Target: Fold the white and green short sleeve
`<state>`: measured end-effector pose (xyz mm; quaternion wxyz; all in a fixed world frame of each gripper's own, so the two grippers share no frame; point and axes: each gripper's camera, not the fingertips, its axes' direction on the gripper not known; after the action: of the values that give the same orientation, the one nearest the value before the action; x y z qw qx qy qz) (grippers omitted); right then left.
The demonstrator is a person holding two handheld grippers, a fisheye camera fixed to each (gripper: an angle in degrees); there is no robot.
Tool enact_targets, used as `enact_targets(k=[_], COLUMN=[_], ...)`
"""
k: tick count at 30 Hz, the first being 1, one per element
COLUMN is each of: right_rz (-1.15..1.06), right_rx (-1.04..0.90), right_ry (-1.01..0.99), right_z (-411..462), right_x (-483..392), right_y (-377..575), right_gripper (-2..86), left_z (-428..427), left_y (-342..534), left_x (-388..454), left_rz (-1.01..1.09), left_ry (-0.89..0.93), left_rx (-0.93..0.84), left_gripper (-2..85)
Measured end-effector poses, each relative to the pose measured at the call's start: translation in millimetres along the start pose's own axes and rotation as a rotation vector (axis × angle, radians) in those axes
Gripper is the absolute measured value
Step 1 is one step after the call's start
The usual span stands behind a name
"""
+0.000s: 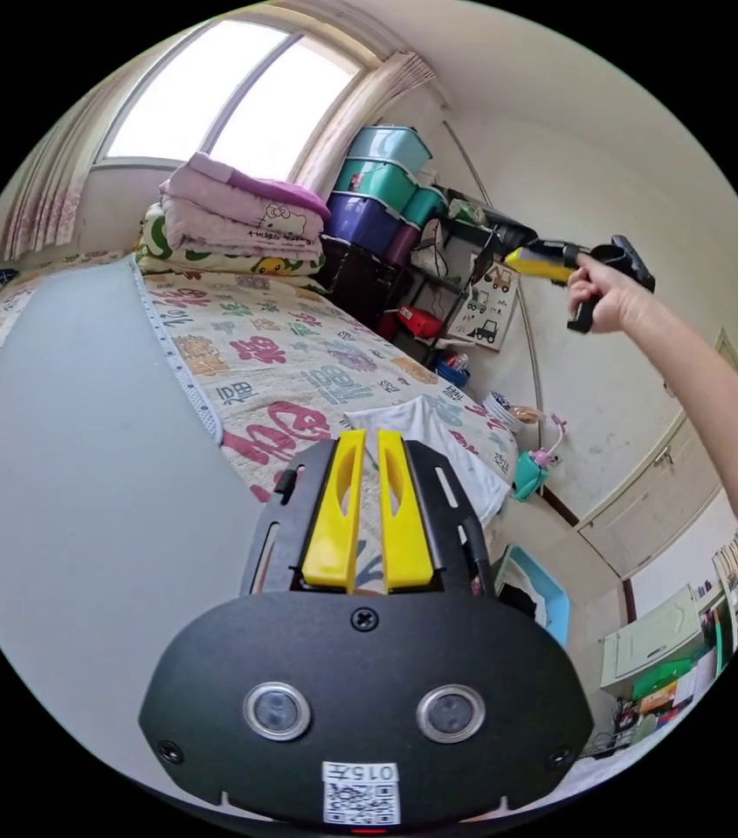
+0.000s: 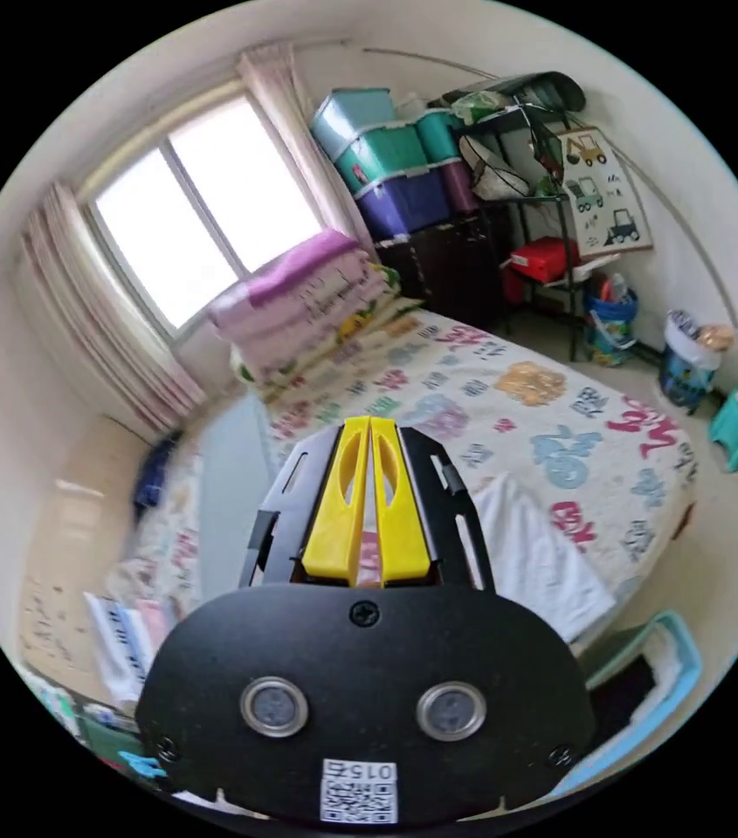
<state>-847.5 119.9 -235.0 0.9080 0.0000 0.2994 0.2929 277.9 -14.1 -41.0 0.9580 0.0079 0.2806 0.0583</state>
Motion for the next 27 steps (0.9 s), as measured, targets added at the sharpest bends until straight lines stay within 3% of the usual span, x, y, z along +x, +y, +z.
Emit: enact_targets(k=[3,8,14,17,23,27], right_rz=[-0.028,-0.227,-0.286,-0.351,-0.627,-0.814], right_rx=[0.029,0.068,0.113,0.092,0.004,-0.026], right_ry=[-0.135,-0.082,-0.159,-0.211,-0.264,-0.273], right_z=[-43,-97,-126,-118,-63,-2], right_x=[-71,-178,-254,-291,-357,-374], right_y=[40,104,180,220,313,396], right_gripper=[-0.5,-0.5,-0.6,-0.6,-0.5,-0.4], left_z=[-71,-180,-300,-346,-419,-503], left_y=[26,69,131,162,209,247], left_x=[-4,-14,-52,-67,-81,-82], left_rz=[-0.028,-0.02,-0.107,-0.126,-0.021,0.018], left_ry=[-0.01,-0.083,-0.131,-0.172,-0.247,-0.44], left_rx=[0.043,0.125,0.225,0.248,0.095,0.187], left_gripper=[0.7,0.5,0.2,0.1,0.7,3.3])
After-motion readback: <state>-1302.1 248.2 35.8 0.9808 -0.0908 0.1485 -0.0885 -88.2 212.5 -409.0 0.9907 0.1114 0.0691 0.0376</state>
